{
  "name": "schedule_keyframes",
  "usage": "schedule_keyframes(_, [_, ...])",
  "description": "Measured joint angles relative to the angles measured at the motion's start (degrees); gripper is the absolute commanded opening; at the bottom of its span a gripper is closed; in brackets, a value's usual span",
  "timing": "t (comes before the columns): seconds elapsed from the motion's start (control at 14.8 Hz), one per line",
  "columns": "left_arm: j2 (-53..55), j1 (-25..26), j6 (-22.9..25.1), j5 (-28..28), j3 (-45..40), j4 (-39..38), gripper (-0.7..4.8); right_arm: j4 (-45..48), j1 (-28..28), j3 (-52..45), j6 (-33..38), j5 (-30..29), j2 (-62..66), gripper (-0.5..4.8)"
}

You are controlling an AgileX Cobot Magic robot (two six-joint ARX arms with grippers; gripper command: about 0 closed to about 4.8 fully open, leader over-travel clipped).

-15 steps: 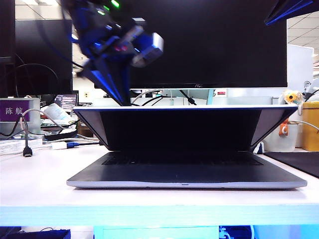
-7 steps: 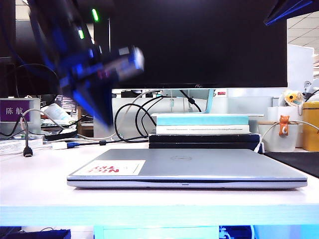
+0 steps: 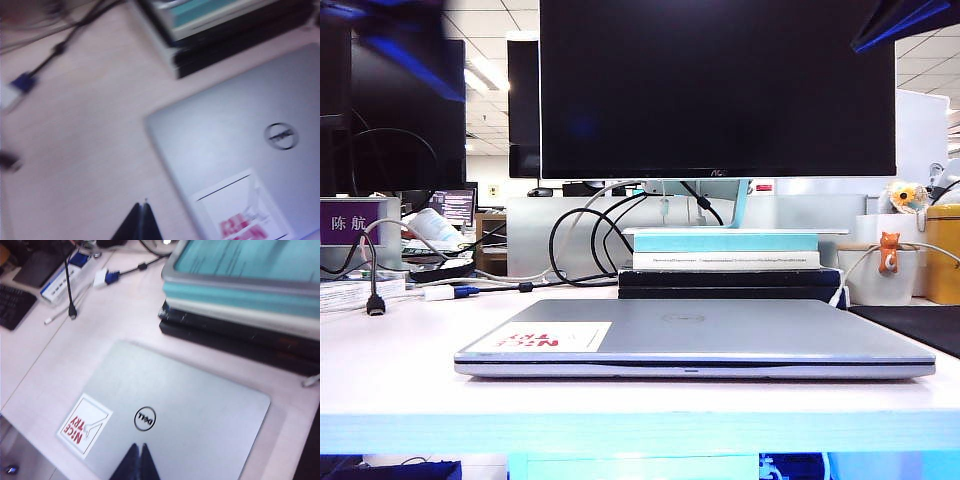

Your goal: Close the lid of the gray laptop.

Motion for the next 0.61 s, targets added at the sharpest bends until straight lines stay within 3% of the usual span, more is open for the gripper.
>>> schedule_keyframes(0.07, [-3.3,1.5,-0.1,-0.5,-2.2,0.5,-0.05,-0.4,0.1,-0.2,0.0,-0.1,-0.1,-0.02])
schedule_keyframes(0.14, [-14.7,5.7,-1.0,-1.4,-9.0,7.1,-0.05,-0.5,0.0,-2.2,-1.0,-1.8,-1.3,-0.02])
schedule_keyframes(0.27, [-24.0,8.4,-1.2,-2.6,-15.7,14.3,-0.05,0.5,0.1,-4.4,-1.4,-1.9,-3.6,-0.02])
schedule_keyframes(0.61, [-42.6,8.8,-3.0,-6.6,-29.1,14.7,-0.05,8.7,0.0,-15.1,-0.5,-2.2,-15.3,-0.02])
